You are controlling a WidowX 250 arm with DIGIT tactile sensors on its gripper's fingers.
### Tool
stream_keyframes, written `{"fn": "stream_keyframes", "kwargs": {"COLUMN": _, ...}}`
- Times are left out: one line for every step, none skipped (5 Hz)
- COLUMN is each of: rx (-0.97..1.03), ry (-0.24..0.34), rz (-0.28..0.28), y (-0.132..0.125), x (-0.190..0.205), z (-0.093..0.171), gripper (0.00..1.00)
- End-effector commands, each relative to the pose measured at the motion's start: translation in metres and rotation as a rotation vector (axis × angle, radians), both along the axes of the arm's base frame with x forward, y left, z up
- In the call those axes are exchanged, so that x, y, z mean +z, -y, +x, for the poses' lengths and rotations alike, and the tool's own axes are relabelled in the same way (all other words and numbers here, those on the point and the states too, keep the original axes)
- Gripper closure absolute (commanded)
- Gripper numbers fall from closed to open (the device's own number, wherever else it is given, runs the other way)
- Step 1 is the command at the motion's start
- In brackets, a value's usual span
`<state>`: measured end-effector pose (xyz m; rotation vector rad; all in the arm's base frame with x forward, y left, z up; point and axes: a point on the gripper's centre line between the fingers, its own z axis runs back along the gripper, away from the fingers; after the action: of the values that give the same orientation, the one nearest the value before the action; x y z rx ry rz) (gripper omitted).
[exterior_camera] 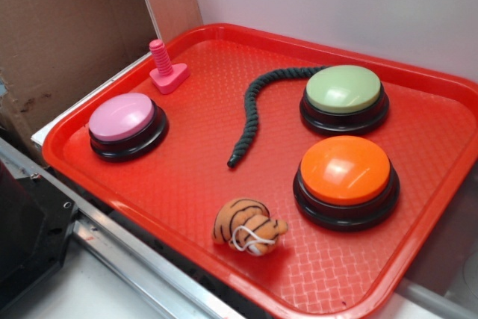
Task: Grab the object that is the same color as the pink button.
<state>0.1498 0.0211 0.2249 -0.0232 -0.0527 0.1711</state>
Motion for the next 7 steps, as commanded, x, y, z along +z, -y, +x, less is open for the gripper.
{"fn": "stream_keyframes", "kwargs": {"rx": 0.066, "ry": 0.037, "rz": -0.025, "y": -0.044, "x": -0.004, "z": 0.041, "gripper": 0.00}}
{"fn": "stream_keyframes", "kwargs": {"rx": 0.060, "ry": 0.030, "rz": -0.080, "y": -0.063, "x": -0.021, "z": 0.067, "gripper": 0.00}}
{"fn": "stream_keyframes", "kwargs": {"rx": 0.037, "ry": -0.004, "rz": -0.081, "y": -0.066, "x": -0.039, "z": 0.085, "gripper": 0.00}}
{"fn": "stream_keyframes", "kwargs": {"rx": 0.016, "ry": -0.023, "rz": -0.081, "y": -0.072, "x": -0.056, "z": 0.095, "gripper": 0.00}}
{"fn": "stream_keyframes", "kwargs": {"rx": 0.000, "ry": -0.034, "rz": -0.051, "y": -0.080, "x": -0.067, "z": 0.108, "gripper": 0.00}}
{"fn": "stream_keyframes", "kwargs": {"rx": -0.046, "ry": -0.070, "rz": -0.039, "y": -0.080, "x": -0.081, "z": 0.127, "gripper": 0.00}}
{"fn": "stream_keyframes", "kwargs": {"rx": -0.093, "ry": -0.129, "rz": -0.010, "y": -0.078, "x": -0.119, "z": 0.124, "gripper": 0.00}}
